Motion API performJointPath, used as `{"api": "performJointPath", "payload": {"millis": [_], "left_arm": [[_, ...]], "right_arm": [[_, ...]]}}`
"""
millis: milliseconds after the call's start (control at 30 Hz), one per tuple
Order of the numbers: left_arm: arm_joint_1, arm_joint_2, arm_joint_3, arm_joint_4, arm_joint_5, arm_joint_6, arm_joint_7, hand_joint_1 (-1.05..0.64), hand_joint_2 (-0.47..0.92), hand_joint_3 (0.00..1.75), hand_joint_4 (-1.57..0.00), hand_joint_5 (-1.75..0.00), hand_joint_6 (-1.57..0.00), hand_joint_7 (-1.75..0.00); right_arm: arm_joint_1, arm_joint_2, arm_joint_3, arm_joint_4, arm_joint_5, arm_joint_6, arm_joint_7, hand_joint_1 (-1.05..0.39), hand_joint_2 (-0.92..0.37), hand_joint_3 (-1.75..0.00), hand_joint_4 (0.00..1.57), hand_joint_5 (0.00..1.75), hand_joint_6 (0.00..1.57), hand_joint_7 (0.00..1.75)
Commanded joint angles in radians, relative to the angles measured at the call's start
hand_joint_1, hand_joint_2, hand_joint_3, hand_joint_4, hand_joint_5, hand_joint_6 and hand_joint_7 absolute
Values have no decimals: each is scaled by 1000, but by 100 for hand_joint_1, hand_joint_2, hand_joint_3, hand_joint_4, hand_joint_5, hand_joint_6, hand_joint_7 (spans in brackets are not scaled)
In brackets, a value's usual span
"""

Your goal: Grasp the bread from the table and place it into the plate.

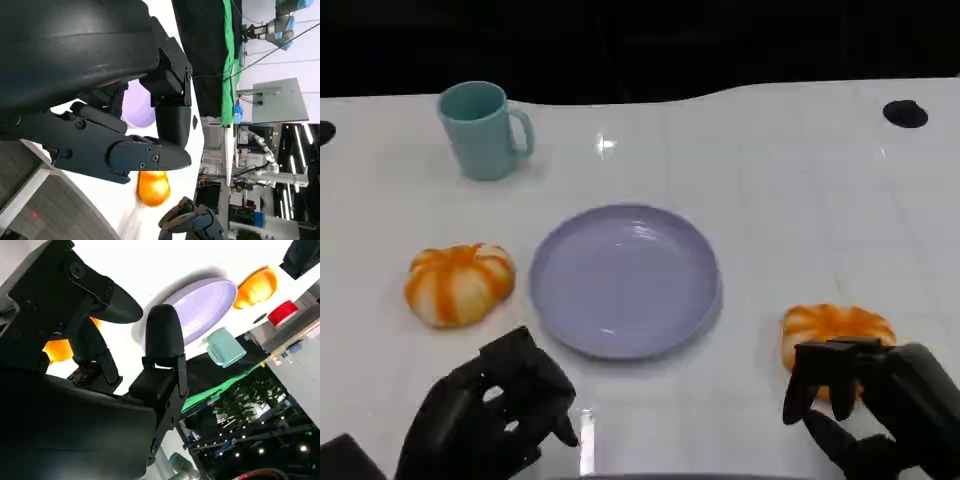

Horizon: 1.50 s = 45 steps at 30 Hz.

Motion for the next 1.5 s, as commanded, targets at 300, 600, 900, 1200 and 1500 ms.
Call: {"api": "performJointPath", "payload": {"millis": [300,600,900,1200,1500], "left_arm": [[-2,8,9,-9,1,0,9,-54,92,32,-66,-175,-59,-152],[-2,8,9,-10,-3,5,7,-54,92,33,-66,-175,-59,-152],[-6,12,12,-3,-6,-5,-2,-55,92,33,-66,-175,-58,-152],[-9,16,16,3,-7,-5,-4,-54,92,32,-66,-175,-59,-153],[-9,15,15,0,-8,-2,-4,-53,92,33,-66,-175,-58,-153]], "right_arm": [[6,-8,-3,-10,2,1,-2,-3,-19,-141,87,172,82,138],[4,-8,-3,-3,5,-3,-2,-3,-19,-140,87,172,82,138],[3,-8,-8,-15,-3,-3,-11,-2,-20,-137,86,166,83,123],[21,-28,-37,-135,15,102,61,-14,-27,-105,79,121,89,55],[50,-117,-84,-359,-77,289,205,-34,-73,-23,53,52,71,3]]}}
